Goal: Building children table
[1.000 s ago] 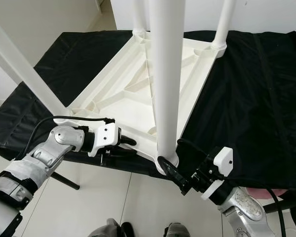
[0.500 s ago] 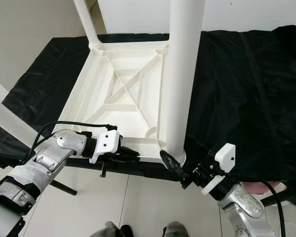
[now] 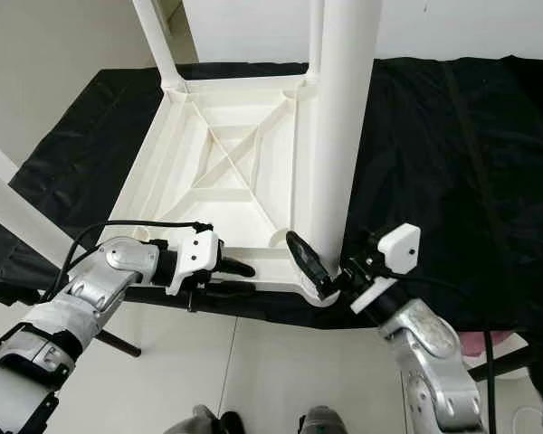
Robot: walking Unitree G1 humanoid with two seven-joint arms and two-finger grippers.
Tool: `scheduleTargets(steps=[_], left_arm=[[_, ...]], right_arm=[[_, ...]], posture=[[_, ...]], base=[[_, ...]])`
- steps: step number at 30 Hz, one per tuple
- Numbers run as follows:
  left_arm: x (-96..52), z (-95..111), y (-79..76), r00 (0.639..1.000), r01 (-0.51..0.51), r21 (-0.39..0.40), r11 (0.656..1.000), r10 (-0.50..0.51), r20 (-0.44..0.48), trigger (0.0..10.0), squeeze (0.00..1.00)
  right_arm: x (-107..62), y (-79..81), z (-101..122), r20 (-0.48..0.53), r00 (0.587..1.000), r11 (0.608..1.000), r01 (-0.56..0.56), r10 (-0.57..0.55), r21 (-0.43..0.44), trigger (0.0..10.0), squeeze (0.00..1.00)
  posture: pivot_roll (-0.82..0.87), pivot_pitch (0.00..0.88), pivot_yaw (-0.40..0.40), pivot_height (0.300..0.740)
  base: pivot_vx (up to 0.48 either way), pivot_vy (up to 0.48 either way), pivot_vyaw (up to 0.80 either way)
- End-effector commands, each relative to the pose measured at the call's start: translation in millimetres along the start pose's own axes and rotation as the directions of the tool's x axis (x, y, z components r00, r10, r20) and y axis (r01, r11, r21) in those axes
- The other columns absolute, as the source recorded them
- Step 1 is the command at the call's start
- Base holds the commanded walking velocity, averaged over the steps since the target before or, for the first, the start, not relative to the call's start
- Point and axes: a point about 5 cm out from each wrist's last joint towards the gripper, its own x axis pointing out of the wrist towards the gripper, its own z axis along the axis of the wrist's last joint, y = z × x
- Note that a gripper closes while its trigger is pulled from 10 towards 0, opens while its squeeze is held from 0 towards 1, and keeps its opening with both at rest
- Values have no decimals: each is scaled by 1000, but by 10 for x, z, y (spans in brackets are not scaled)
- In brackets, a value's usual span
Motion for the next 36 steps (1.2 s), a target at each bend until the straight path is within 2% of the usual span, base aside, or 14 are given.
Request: scheduleTargets(steps=[1, 2, 3, 5, 6, 15, 20, 23, 24, 26, 28, 30, 33, 36], left_arm=[[-127, -210, 90, 956, -276, -23, 961, 272, -108, 10000, 1000], [-127, -210, 90, 956, -276, -23, 961, 272, -108, 10000, 1000], [-152, -215, 124, 946, -306, -7, 952, 303, -113, 10000, 451], [-162, -215, 138, 942, -317, -1, 948, 315, -115, 10000, 451], [-193, -205, 197, 923, -368, 13, 930, 366, -117, 10000, 0], [-259, -185, 275, 898, -423, 29, 906, 423, -124, 10000, 0], [-299, -125, 307, 889, -448, 22, 894, 448, -93, 10000, 0], [-278, -25, 233, 904, -427, -42, 903, 427, -19, 10000, 0], [-278, -25, 233, 904, -427, -42, 903, 427, -19, 10000, 0], [-241, 158, 117, 907, -395, -124, 910, 408, 102, 10000, 0], [-241, 158, 117, 907, -395, -124, 910, 408, 102, 10000, 0], [-220, 302, 58, 895, -394, -164, 905, 418, 157, 10000, 0], [-212, 388, 31, 888, -395, -179, 901, 425, 177, 10000, 0], [-219, 496, -6, 881, -391, -216, 895, 432, 195, 10000, 0]], right_arm=[[63, 52, -38, -17, 1000, 1000, -23, 23, 4, 10000, 0], [63, 52, -38, -17, 1000, 1000, -23, 23, 4, 10000, 0], [147, 57, -33, -15, 999, 999, -32, 32, -8, 10000, 0], [178, 54, -33, -16, 999, 999, -34, 34, -14, 10000, 0], [261, 30, -35, -17, 1000, 999, -22, 22, -24, 10000, 0], [399, 38, -23, 1, 999, 999, -33, 33, -26, 10000, 0], [537, 36, -45, -3, 999, 998, -50, 50, -33, 10000, 0], [545, -13, -35, -12, 999, 998, -31, 30, -53, 10000, 0], [545, -13, -35, -12, 999, 998, -31, 30, -53, 10000, 0], [490, -109, -41, -45, 999, 997, 7, -10, -70, 10000, 0], [490, -109, -41, -45, 999, 997, 7, -10, -70, 10000, 0], [461, -200, -43, -73, 997, 996, 28, -34, -83, 10000, 0], [456, -254, -35, -86, 996, 995, 28, -36, -93, 10000, 0], [469, -334, -11, -106, 994, 994, -18, 6, -111, 10000, 0]], posture=[[-207, 96, 131, 740], [-207, 96, 131, 740], [-198, 93, 122, 740], [-198, 93, 122, 740], [-190, 86, 115, 740], [-184, 78, 111, 740], [-179, 76, 108, 740], [-173, 84, 97, 740], [-173, 84, 97, 740], [-170, 87, 92, 740], [-170, 87, 92, 740], [-169, 88, 86, 740], [-168, 87, 83, 740], [-157, 90, 74, 740]], base=[[0, 0, 0], [0, 0, 0], [0, 0, 0], [0, 0, 0], [0, 0, 0], [0, 0, 0], [0, 0, 0], [0, 0, 0], [0, 0, 0], [0, 0, 0], [0, 0, 0], [0, 0, 0], [0, 0, 0], [0, 0, 0]])
